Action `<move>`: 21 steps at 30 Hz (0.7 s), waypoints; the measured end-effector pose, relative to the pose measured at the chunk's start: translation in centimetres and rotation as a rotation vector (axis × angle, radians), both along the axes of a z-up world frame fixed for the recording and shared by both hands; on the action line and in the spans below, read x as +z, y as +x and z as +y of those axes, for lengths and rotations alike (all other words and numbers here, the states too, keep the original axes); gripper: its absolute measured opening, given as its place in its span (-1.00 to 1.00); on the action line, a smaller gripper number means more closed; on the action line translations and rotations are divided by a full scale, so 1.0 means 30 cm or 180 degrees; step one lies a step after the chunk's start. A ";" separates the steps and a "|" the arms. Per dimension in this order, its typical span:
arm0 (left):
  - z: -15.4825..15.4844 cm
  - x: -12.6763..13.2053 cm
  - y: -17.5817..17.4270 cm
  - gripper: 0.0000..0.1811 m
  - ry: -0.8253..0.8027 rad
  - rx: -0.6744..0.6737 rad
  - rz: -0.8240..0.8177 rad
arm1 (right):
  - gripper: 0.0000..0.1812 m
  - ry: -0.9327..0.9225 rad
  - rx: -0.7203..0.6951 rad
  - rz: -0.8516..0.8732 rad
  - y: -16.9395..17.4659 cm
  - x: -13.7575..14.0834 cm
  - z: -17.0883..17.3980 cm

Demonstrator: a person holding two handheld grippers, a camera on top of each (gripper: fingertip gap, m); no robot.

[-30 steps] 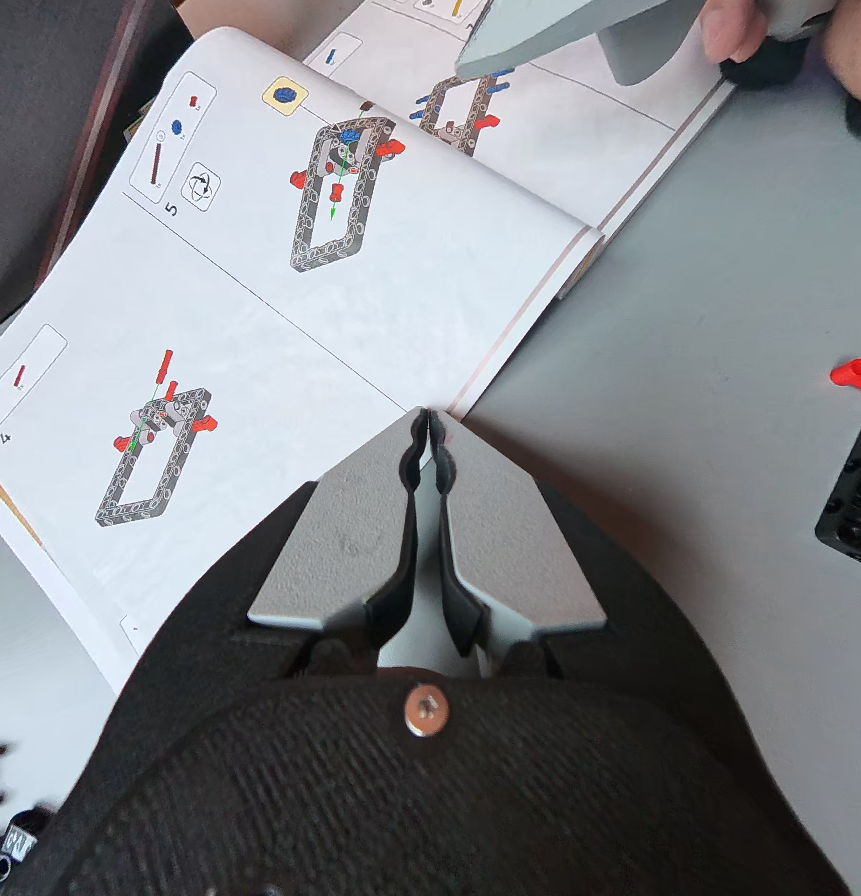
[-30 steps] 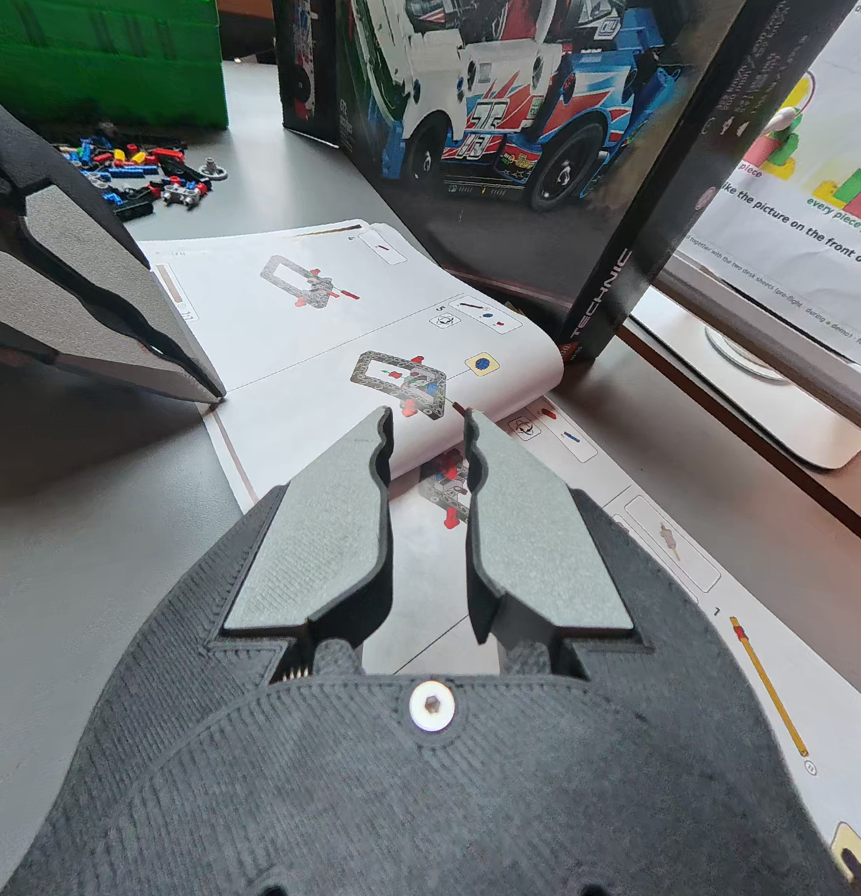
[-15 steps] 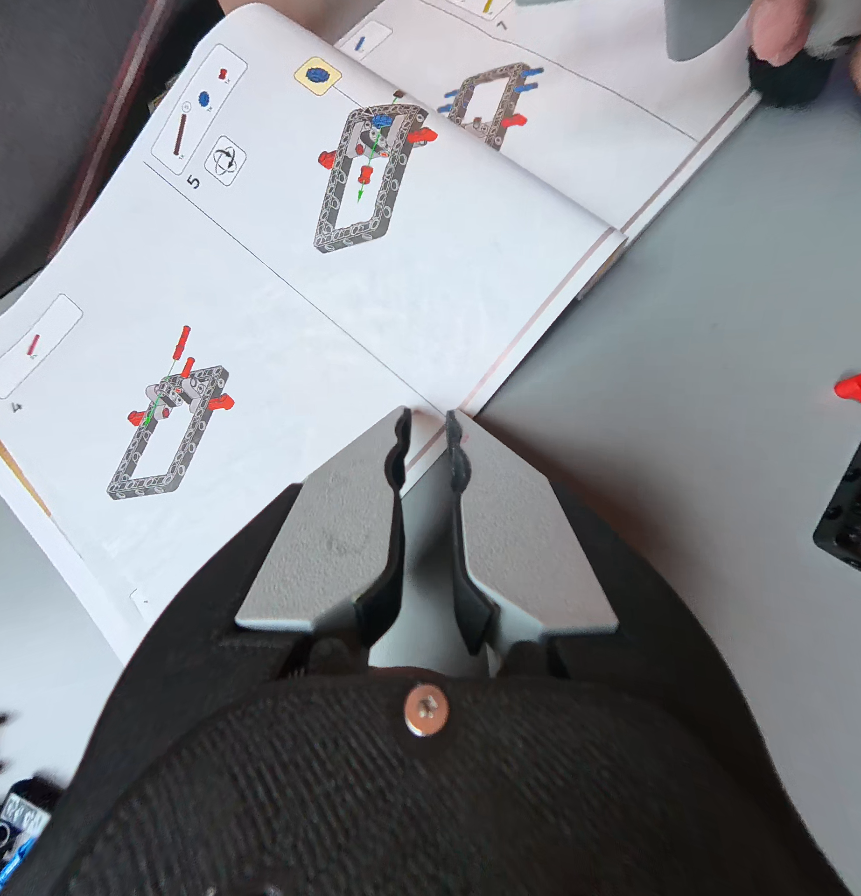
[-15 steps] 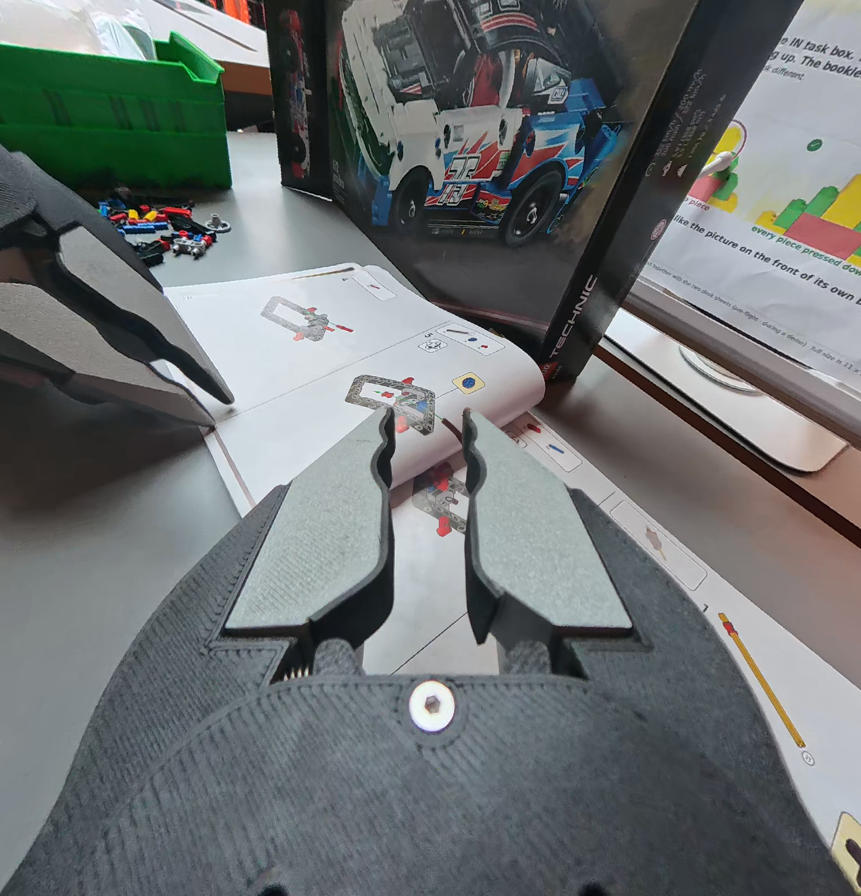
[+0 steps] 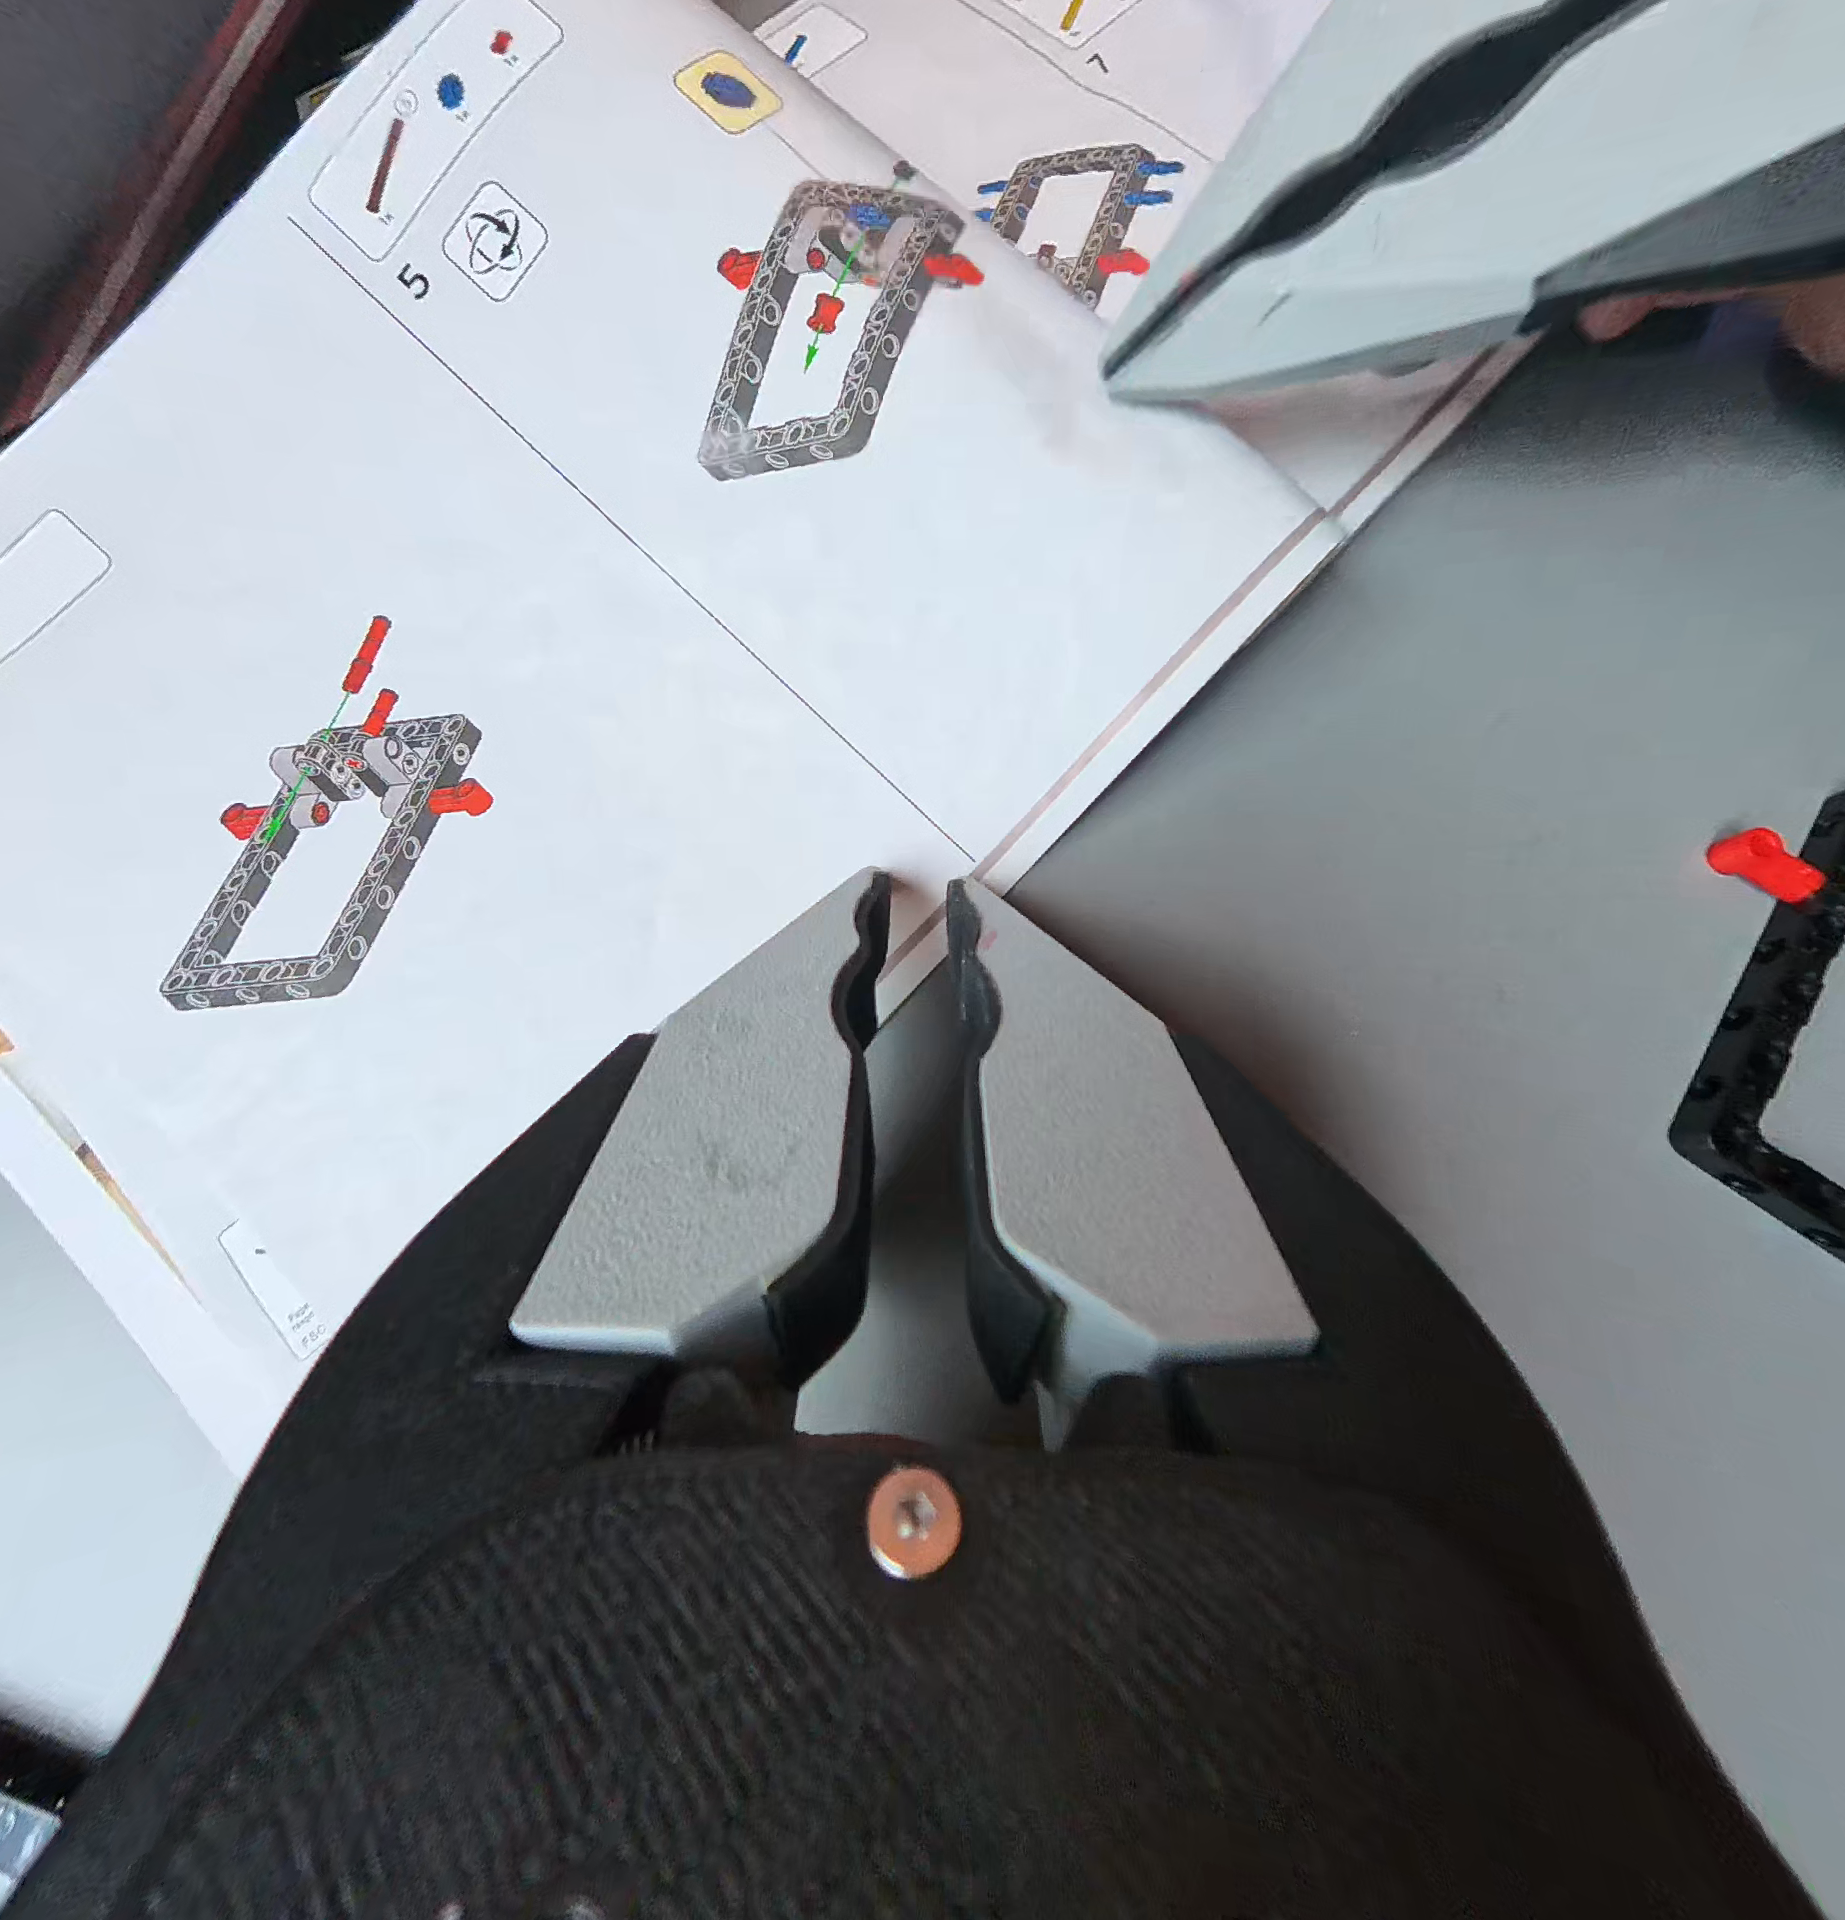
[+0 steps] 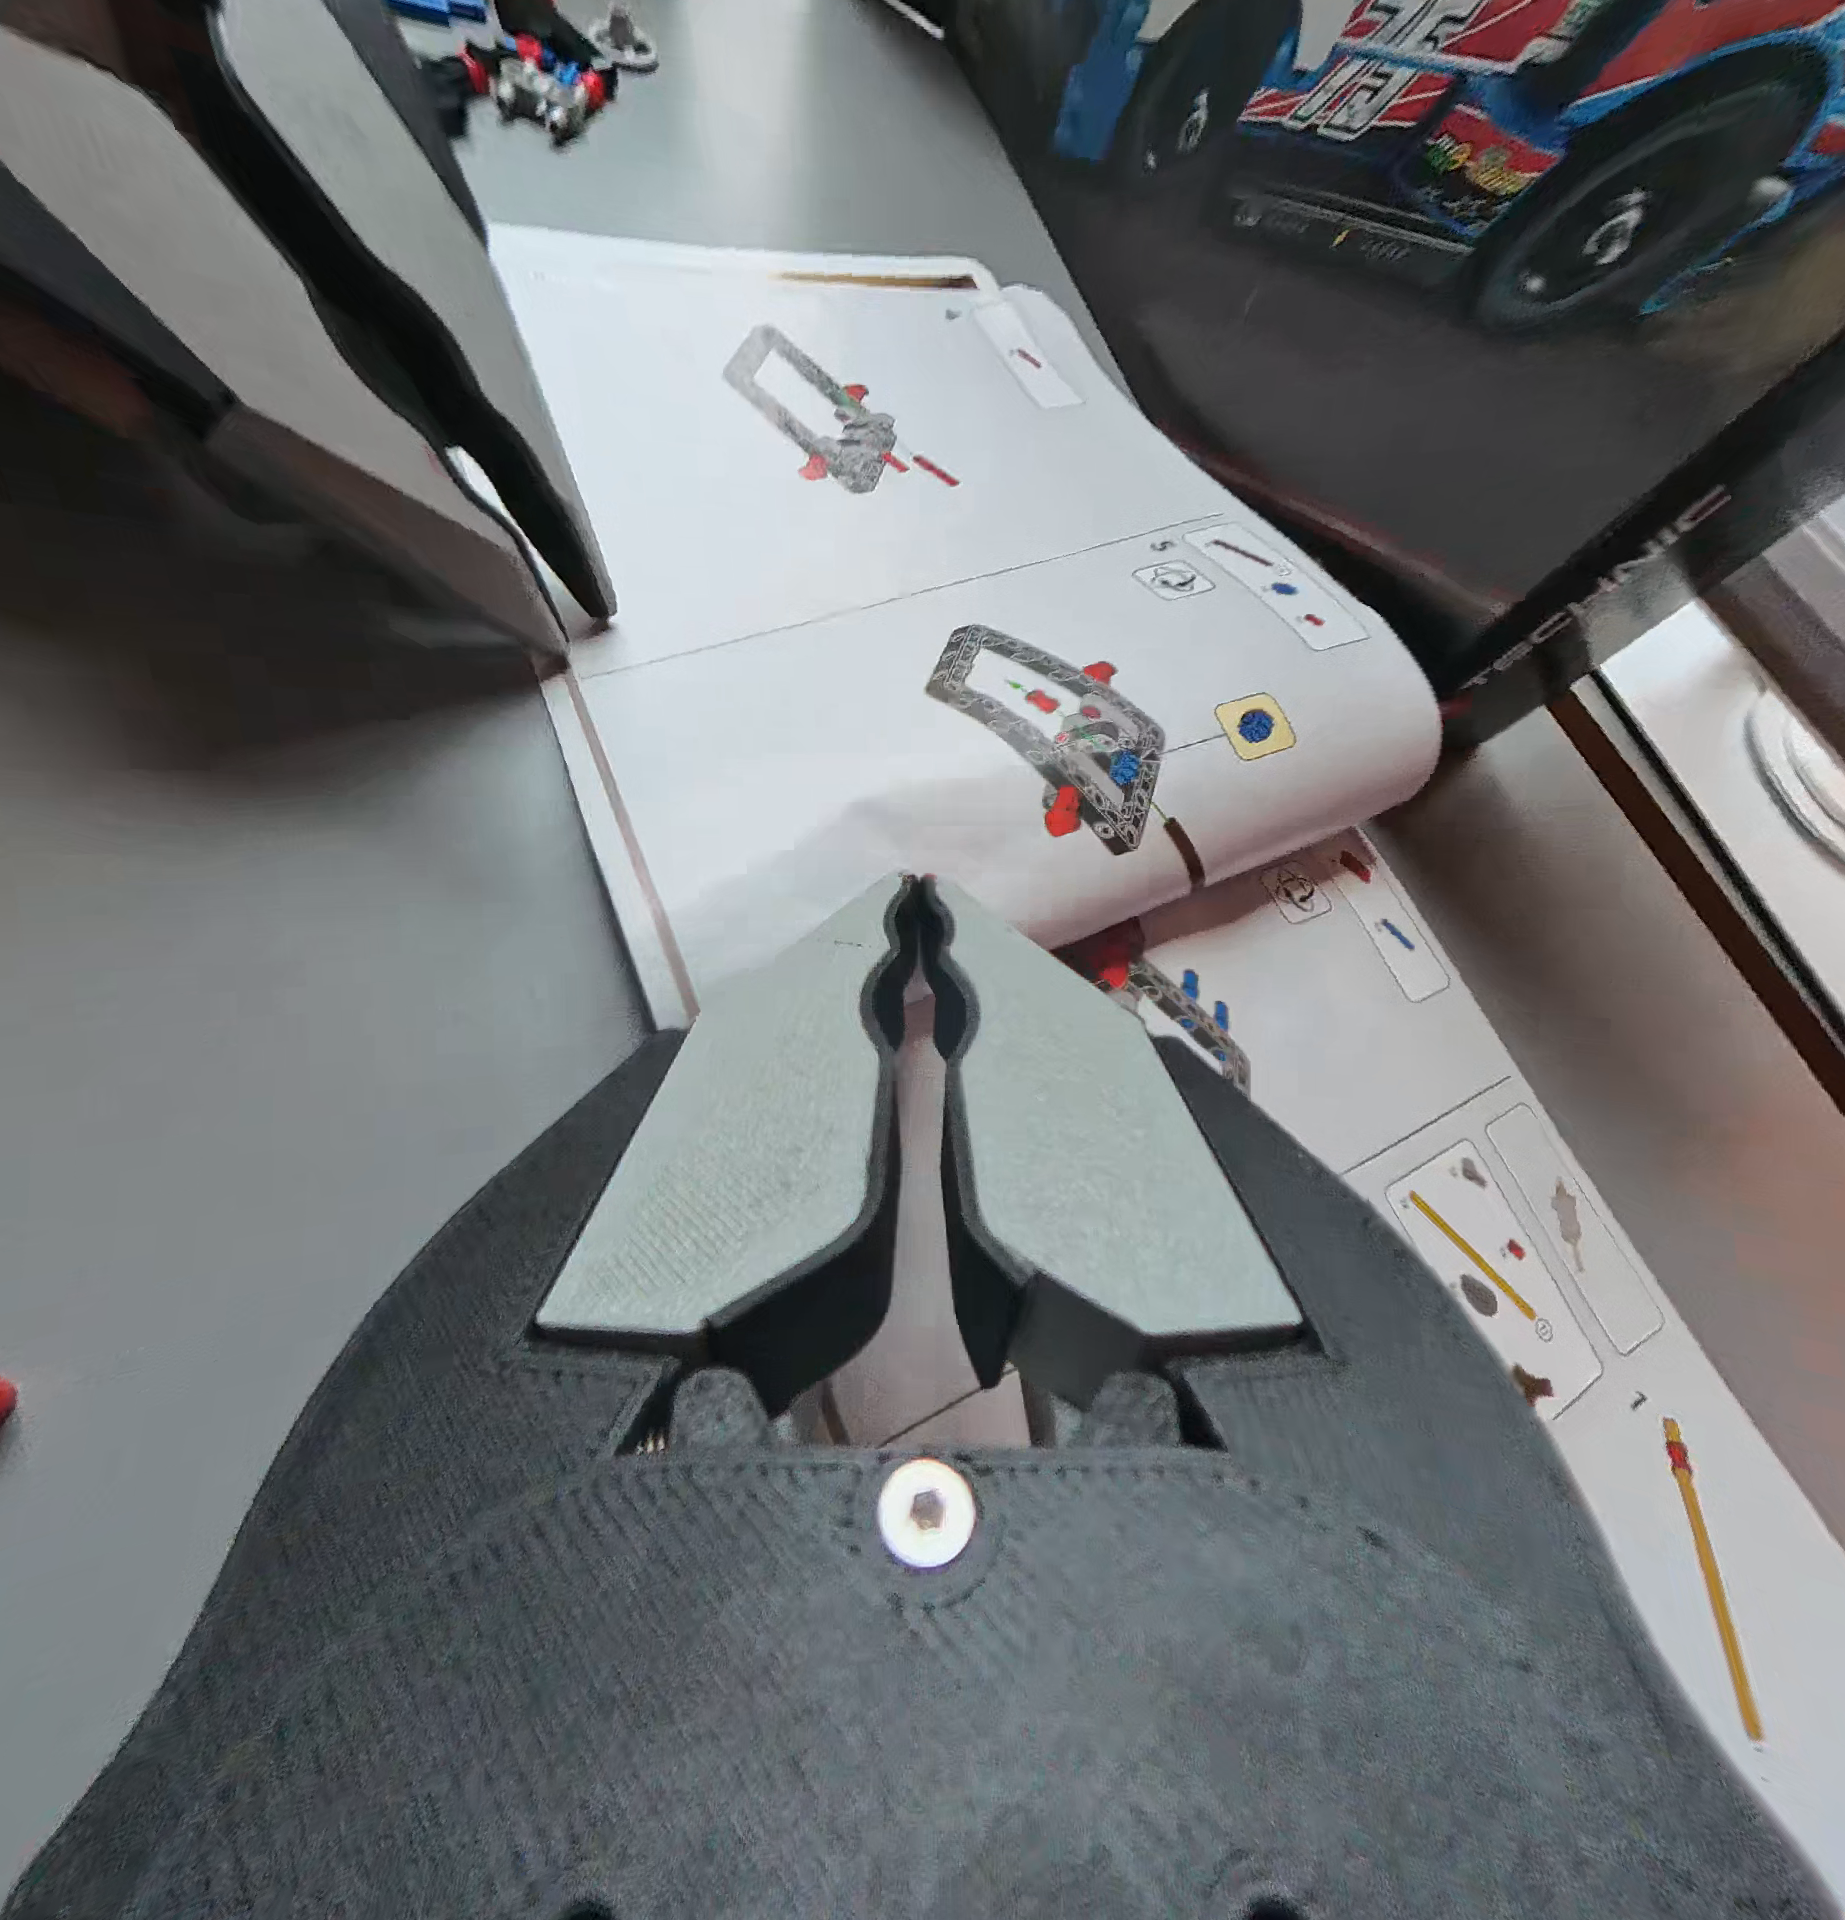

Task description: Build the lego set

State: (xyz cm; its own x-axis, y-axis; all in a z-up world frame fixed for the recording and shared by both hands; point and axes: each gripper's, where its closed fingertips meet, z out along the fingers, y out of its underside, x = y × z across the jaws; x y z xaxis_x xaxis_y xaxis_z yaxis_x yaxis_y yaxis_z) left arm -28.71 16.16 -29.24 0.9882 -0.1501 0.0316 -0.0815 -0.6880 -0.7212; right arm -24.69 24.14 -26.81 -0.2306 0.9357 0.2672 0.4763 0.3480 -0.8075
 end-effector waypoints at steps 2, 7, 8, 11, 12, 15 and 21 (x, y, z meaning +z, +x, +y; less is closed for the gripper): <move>-0.002 0.001 -0.001 -0.90 -0.0004 0.0005 -0.0060 | -1.00 0.0180 -0.0014 0.0035 -0.003 -0.002 -0.001; 0.000 0.001 -0.007 -0.94 -0.0021 0.0056 -0.0228 | -1.00 0.0122 -0.0010 0.0032 -0.001 0.000 -0.001; 0.000 0.002 -0.004 -0.92 -0.0020 0.0048 -0.0244 | -1.00 0.0112 -0.0009 0.0028 -0.001 -0.001 -0.001; -0.001 0.002 0.000 -0.89 -0.0011 0.0037 -0.0191 | -1.00 0.0137 -0.0013 0.0035 -0.001 -0.001 -0.002; -0.001 0.002 0.000 -0.89 -0.0010 0.0037 -0.0182 | -1.00 0.0147 -0.0014 0.0035 -0.001 -0.001 -0.001; -0.002 0.002 -0.001 -0.89 -0.0012 0.0047 -0.0209 | -1.00 0.0157 -0.0014 0.0033 -0.002 -0.002 -0.002; -0.003 0.003 0.001 -0.88 -0.0009 0.0041 -0.0179 | -1.00 0.0179 -0.0011 0.0026 -0.003 -0.004 -0.002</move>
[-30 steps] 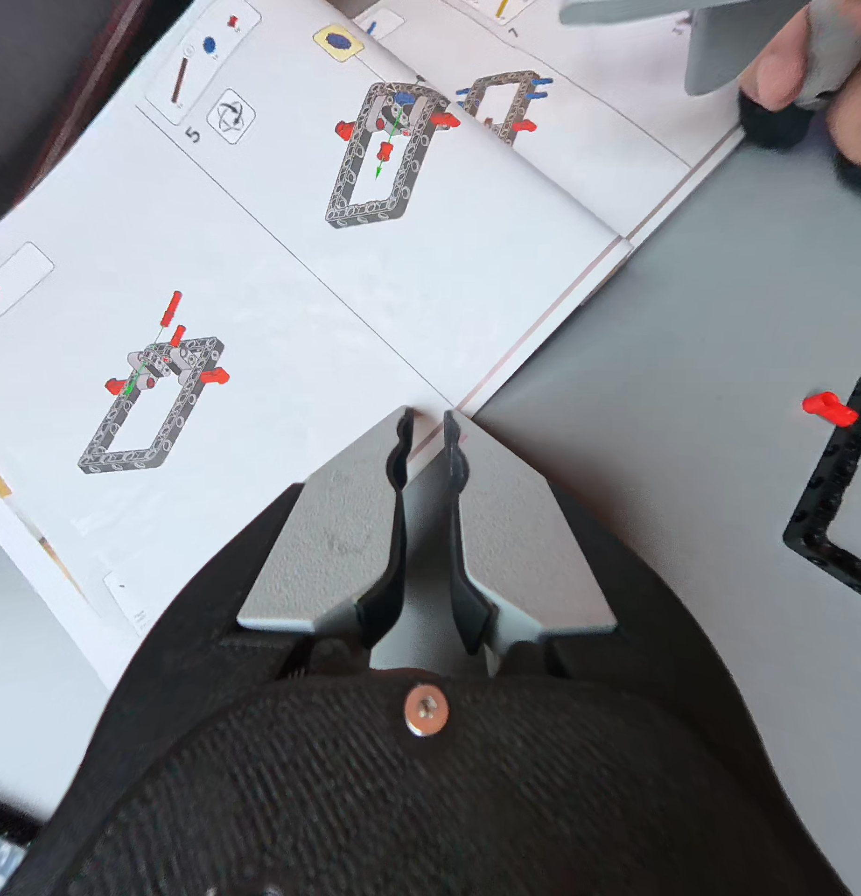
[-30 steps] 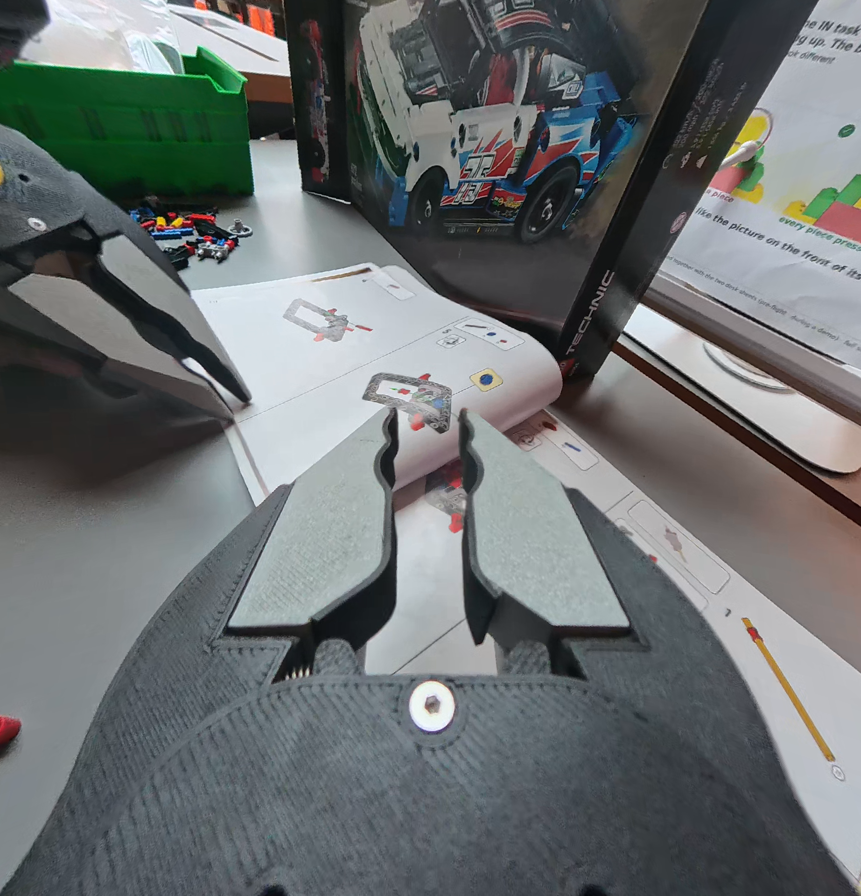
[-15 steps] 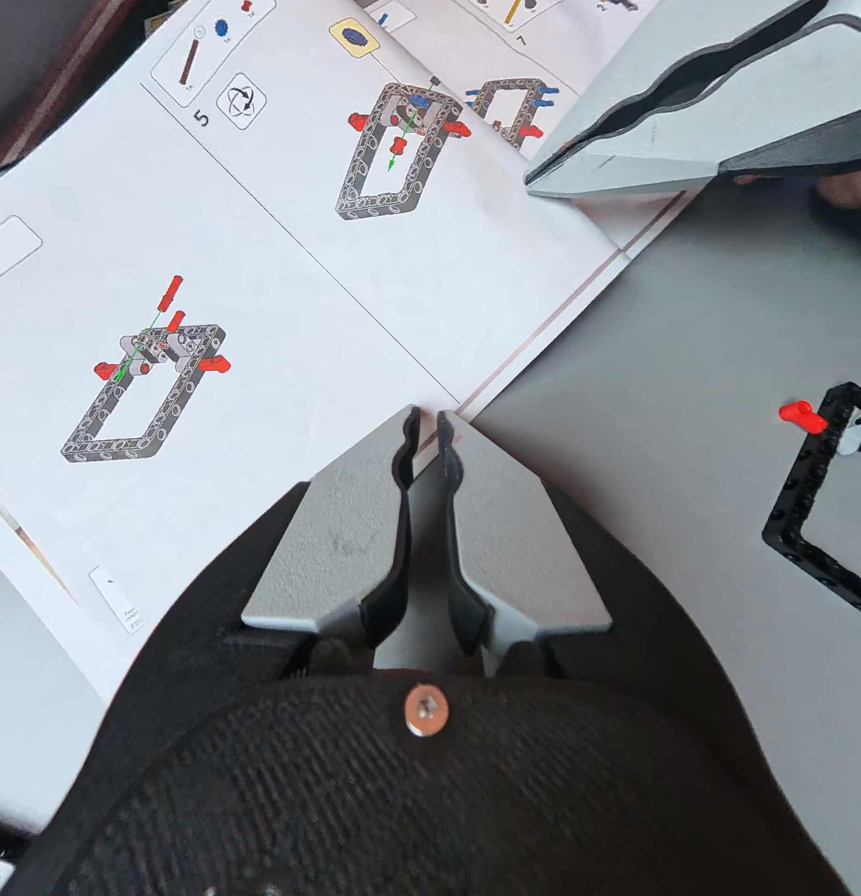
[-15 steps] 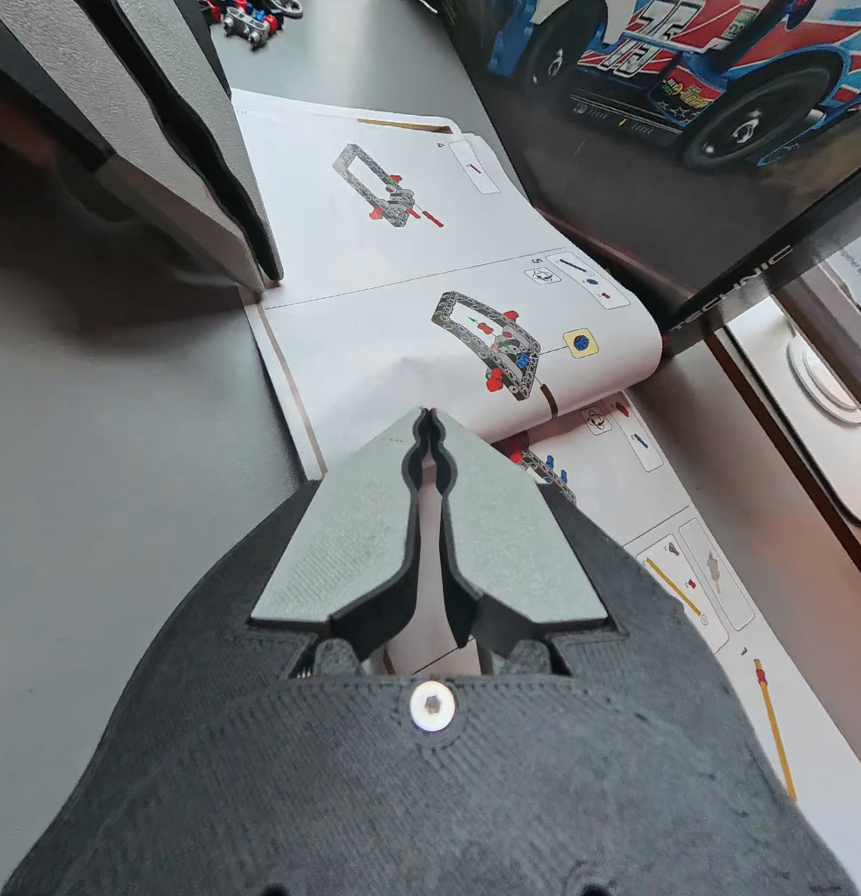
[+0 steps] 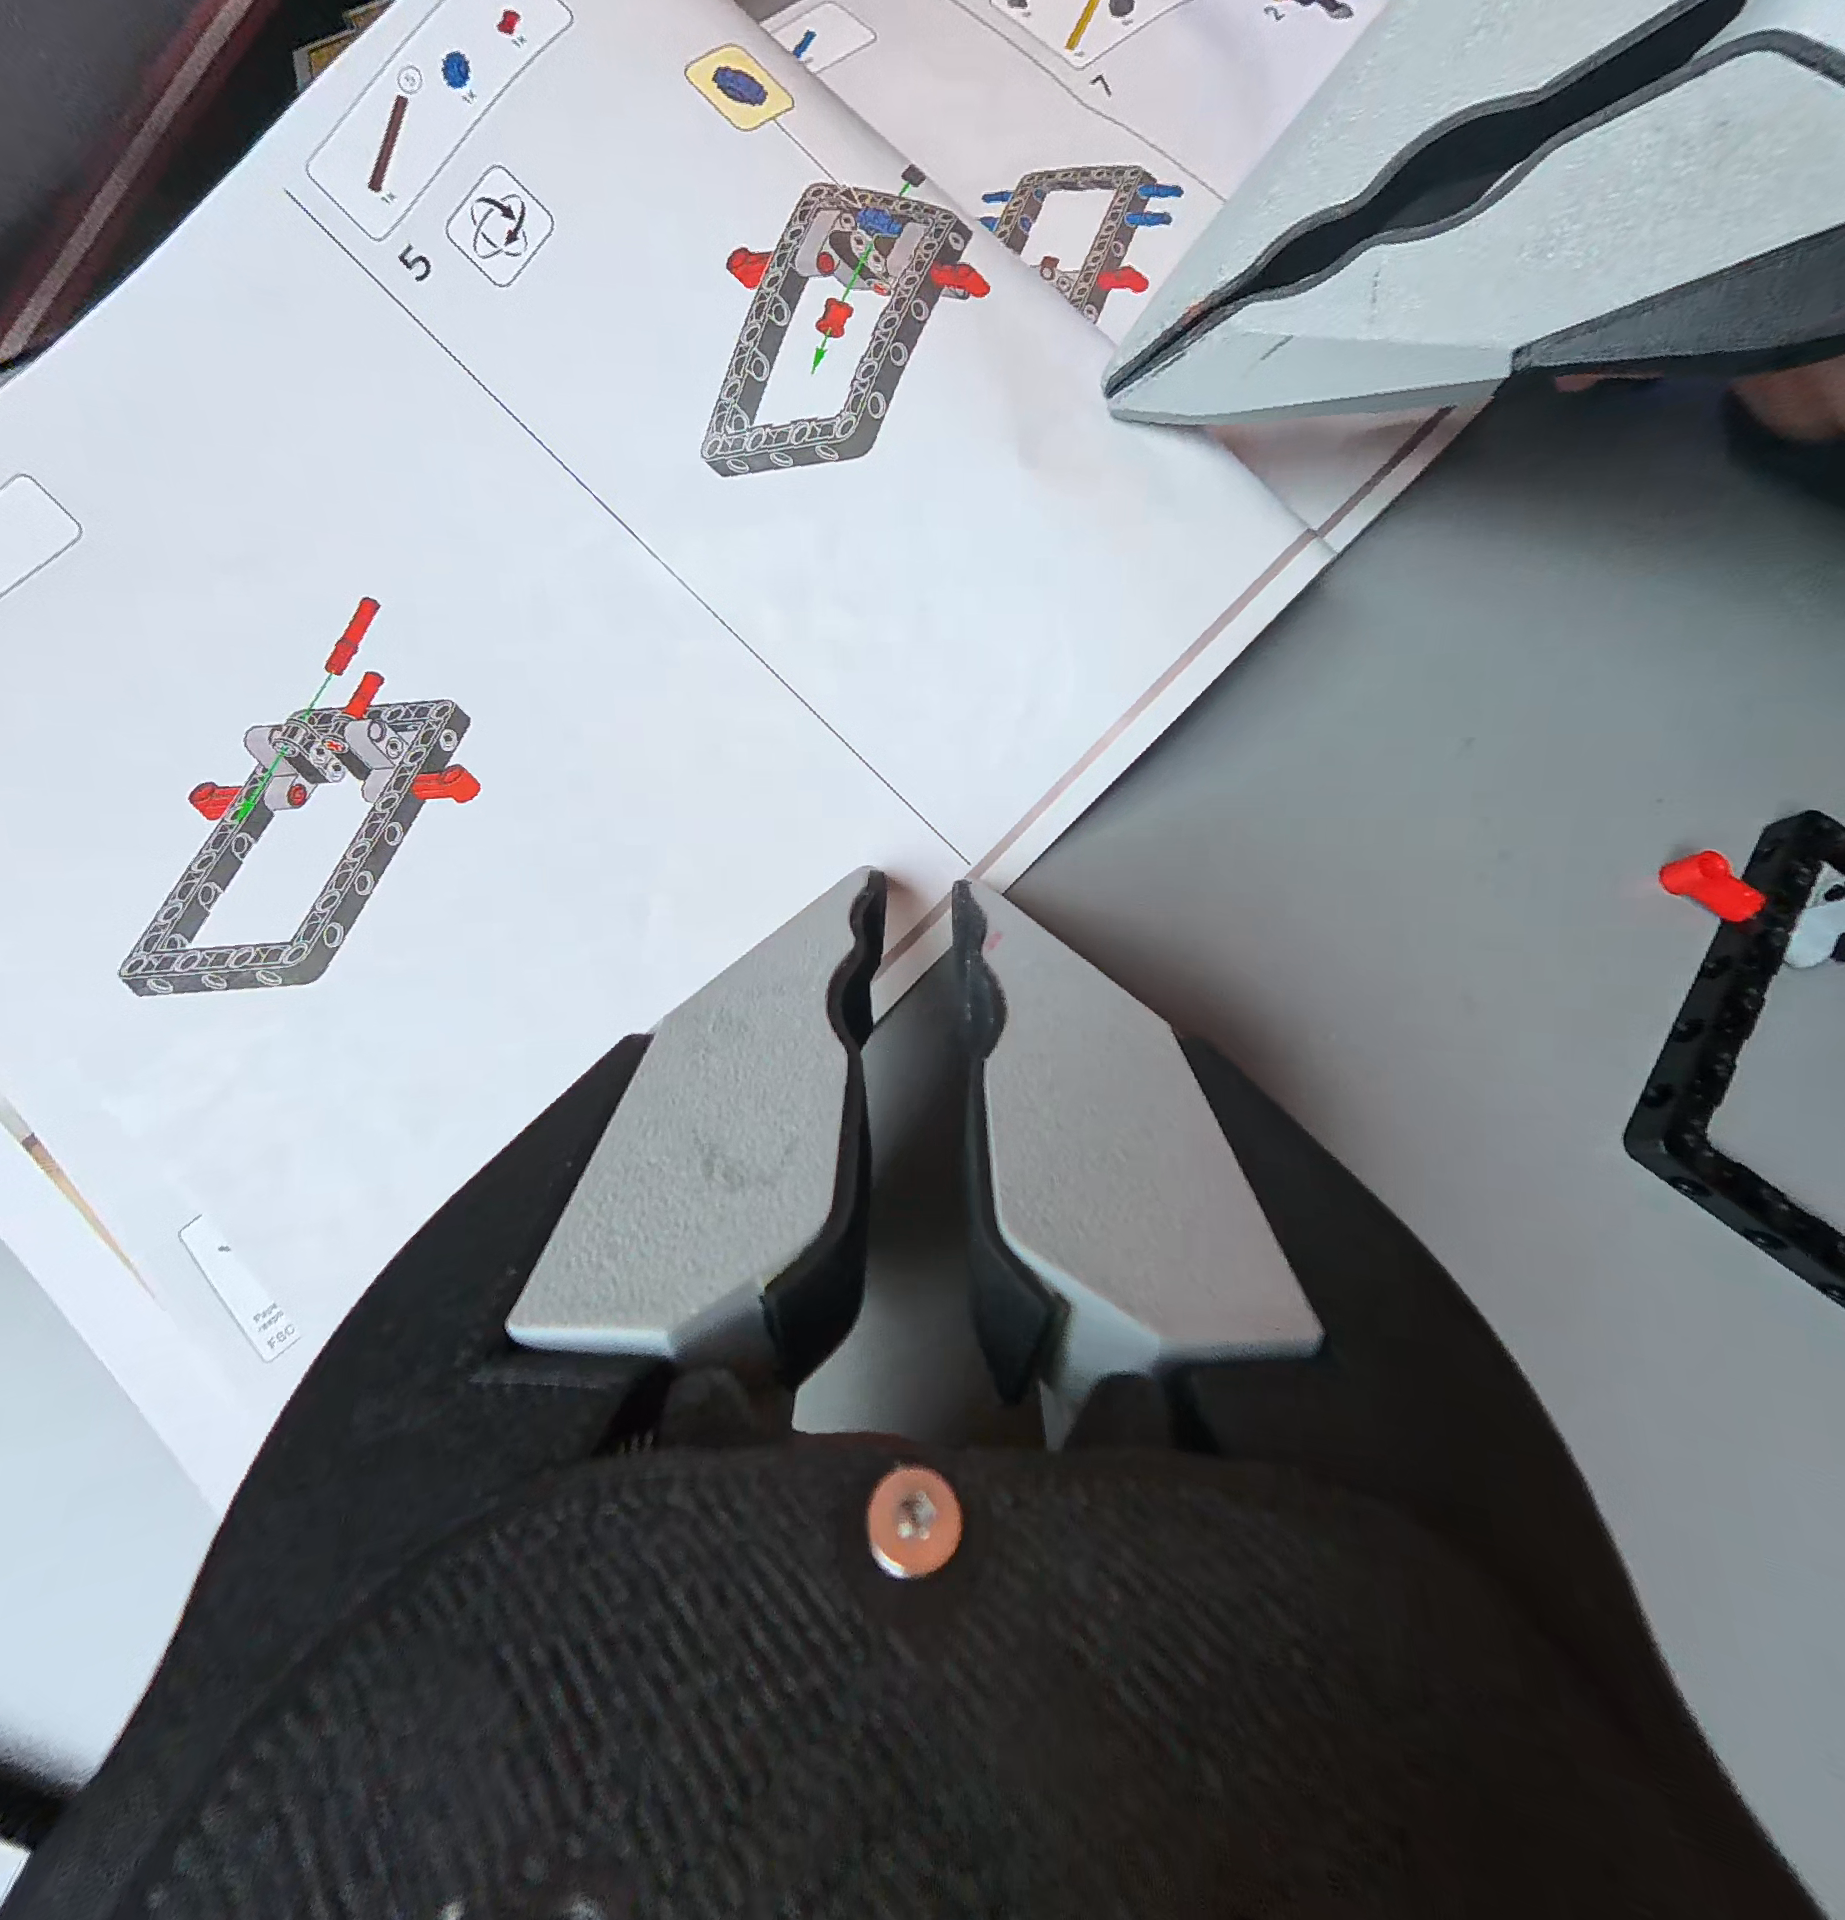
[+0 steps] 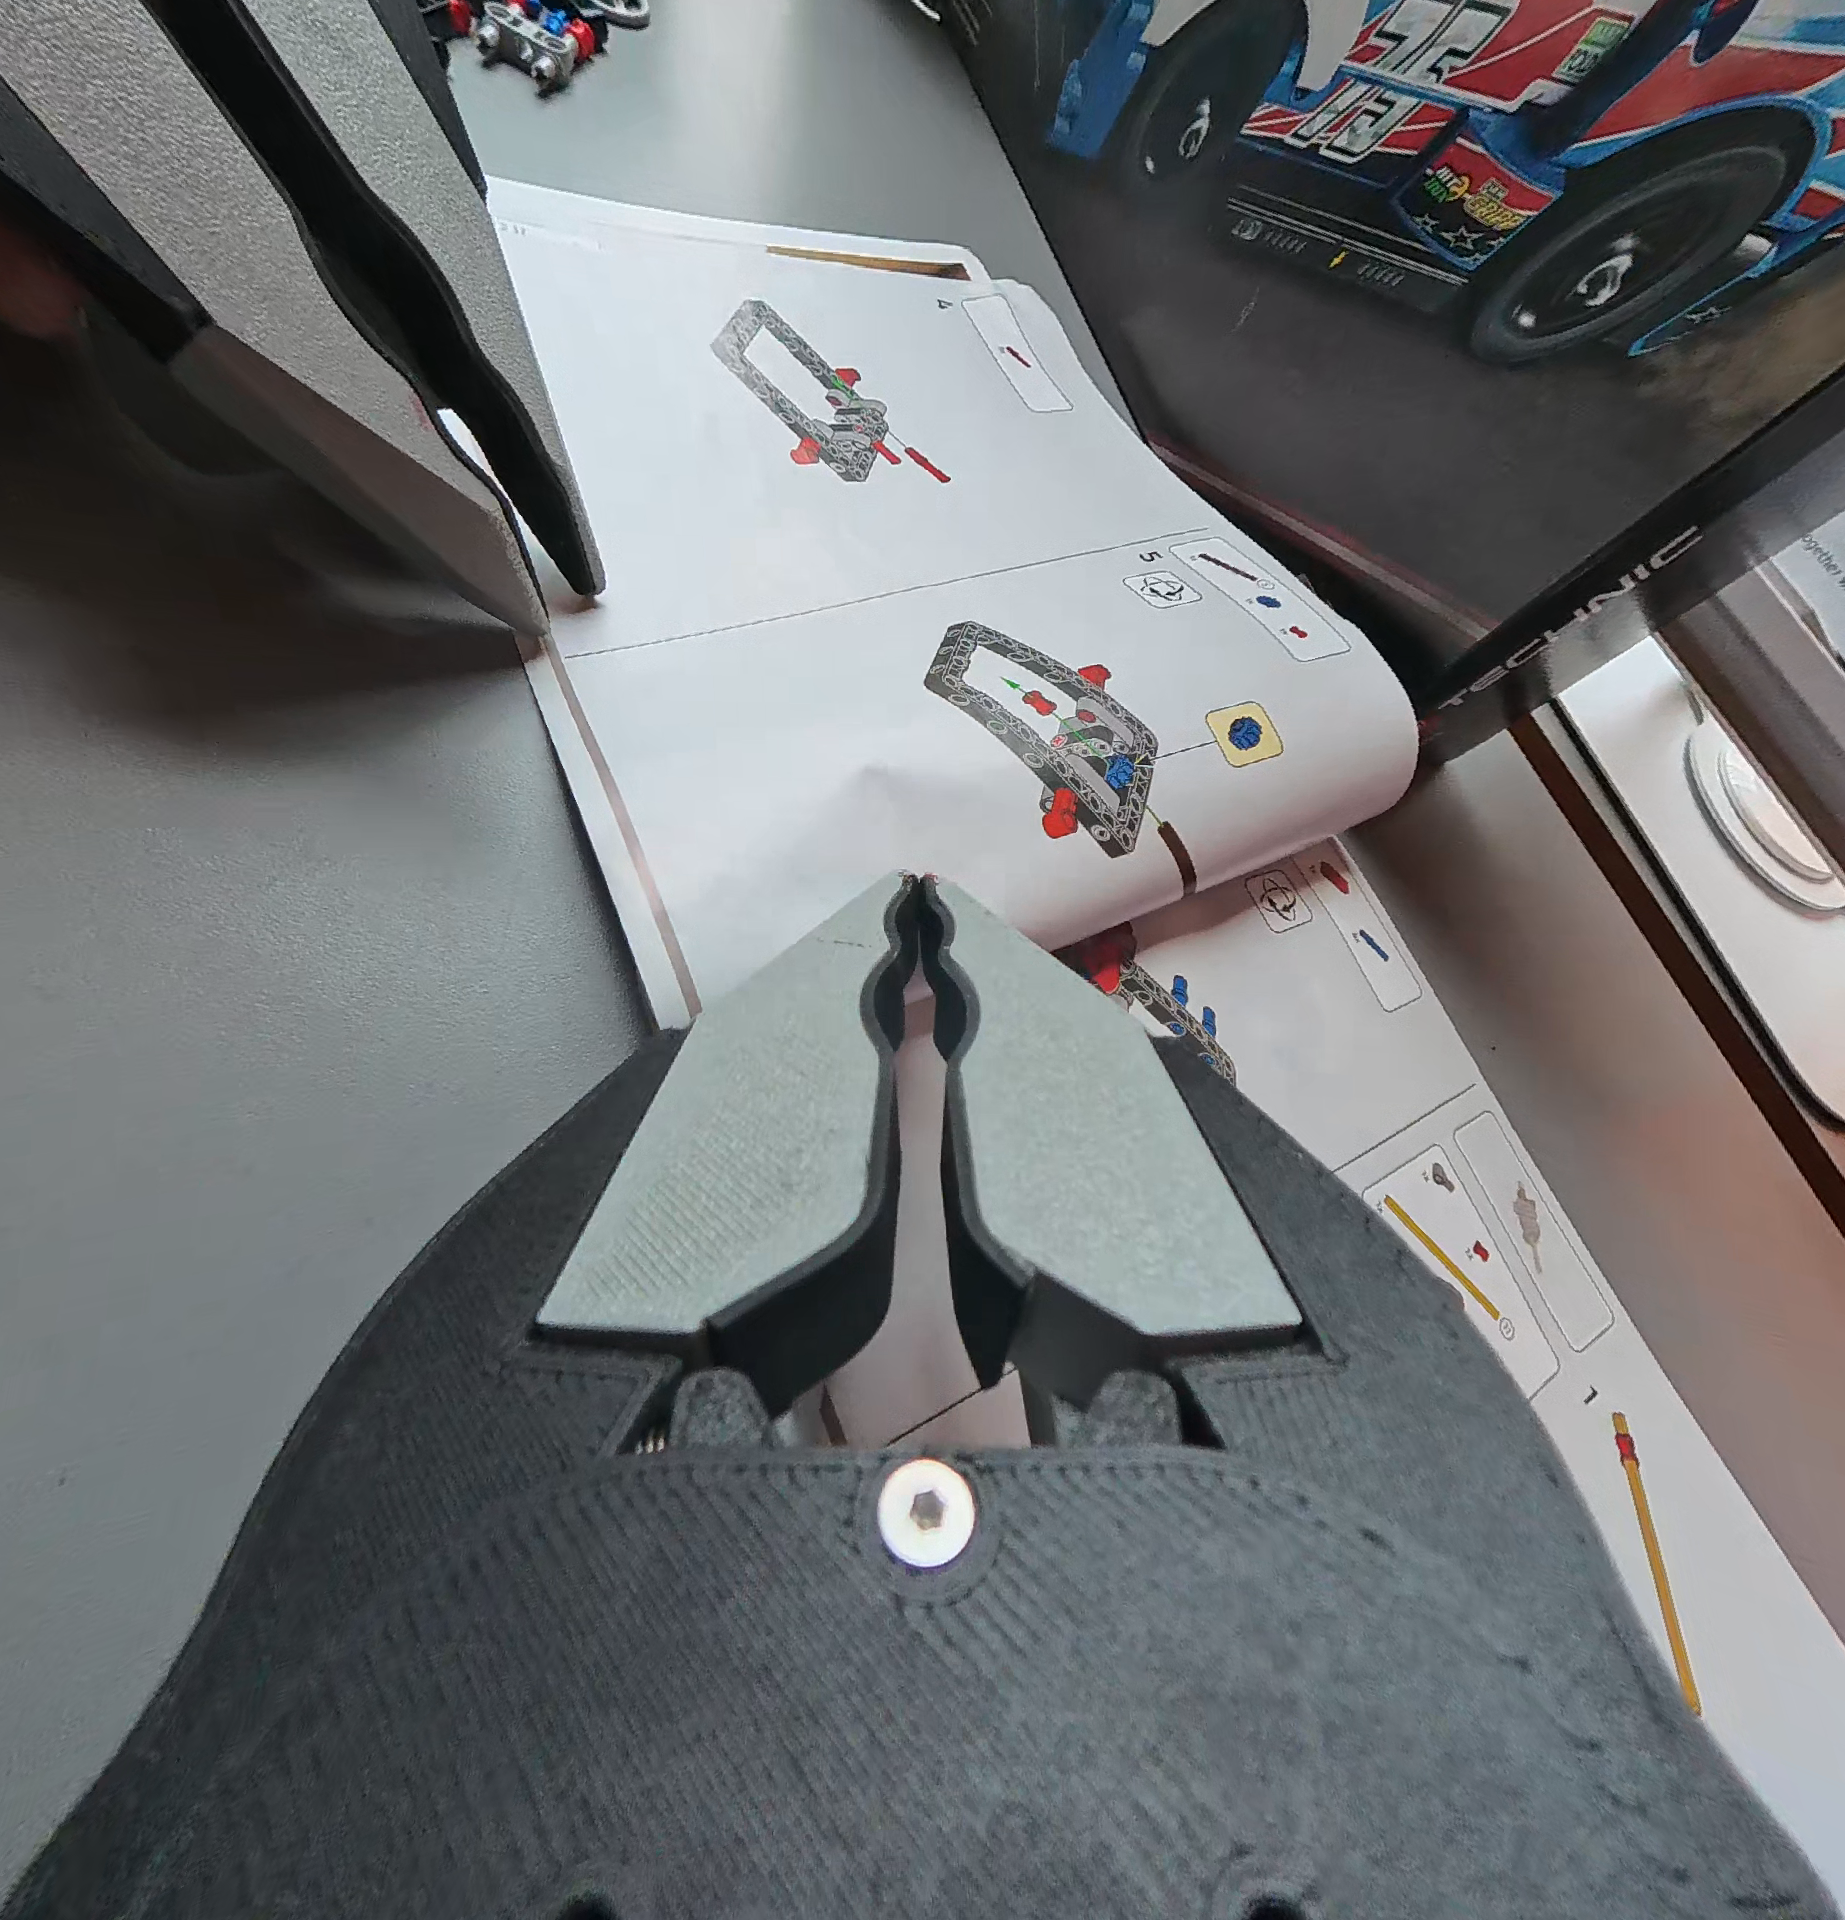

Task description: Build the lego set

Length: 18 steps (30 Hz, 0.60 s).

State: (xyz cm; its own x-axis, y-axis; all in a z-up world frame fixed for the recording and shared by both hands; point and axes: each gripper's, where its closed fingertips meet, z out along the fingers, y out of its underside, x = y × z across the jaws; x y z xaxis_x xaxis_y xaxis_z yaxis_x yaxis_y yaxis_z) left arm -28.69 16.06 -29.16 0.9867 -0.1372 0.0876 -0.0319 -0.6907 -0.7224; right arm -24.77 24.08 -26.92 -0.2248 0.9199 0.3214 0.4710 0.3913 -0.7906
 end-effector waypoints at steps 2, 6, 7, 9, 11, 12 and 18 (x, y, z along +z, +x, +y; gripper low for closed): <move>0.001 0.001 -0.004 -0.88 -0.0009 0.0023 -0.0030 | -1.00 0.0020 0.0016 -0.0058 -0.004 -0.010 -0.003; 0.016 0.029 0.011 -0.86 0.0110 0.0014 -0.0136 | -1.00 0.0285 0.0262 -0.0335 -0.006 -0.062 -0.050; 0.019 0.037 0.010 -0.86 0.0160 0.0025 -0.0097 | -1.00 0.0399 0.0292 -0.0357 -0.006 -0.066 -0.058; 0.013 0.014 0.011 -0.86 0.0061 0.0006 -0.0010 | -1.00 0.0448 0.0336 -0.0444 0.001 -0.072 -0.075; 0.012 0.003 0.006 -0.88 0.0019 0.0027 0.0029 | -1.00 0.0250 0.0385 -0.0554 0.016 -0.078 -0.092; 0.010 0.001 0.006 -0.90 0.0001 0.0026 0.0006 | -1.00 0.0101 0.0417 -0.0593 0.026 -0.079 -0.100; -0.001 -0.002 0.013 -1.00 -0.0046 -0.0025 -0.0249 | -1.00 -0.0305 0.0601 -0.0613 0.059 -0.074 -0.128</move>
